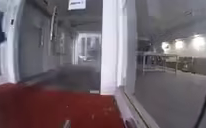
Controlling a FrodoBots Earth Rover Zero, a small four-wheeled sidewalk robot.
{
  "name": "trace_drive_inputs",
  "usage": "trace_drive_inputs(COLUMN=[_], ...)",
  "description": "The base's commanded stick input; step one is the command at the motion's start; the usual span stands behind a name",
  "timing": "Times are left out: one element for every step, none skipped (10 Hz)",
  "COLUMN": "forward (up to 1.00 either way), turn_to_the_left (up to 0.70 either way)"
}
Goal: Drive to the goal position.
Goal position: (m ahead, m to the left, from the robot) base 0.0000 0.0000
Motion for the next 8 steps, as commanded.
trace_drive_inputs(forward=[0.23, 0.23, 0.23, 0.23, 0.23, 0.23, 0.23, 0.23], turn_to_the_left=[0.0, 0.0, 0.0, 0.0, 0.0, 0.0, 0.0, 0.0])
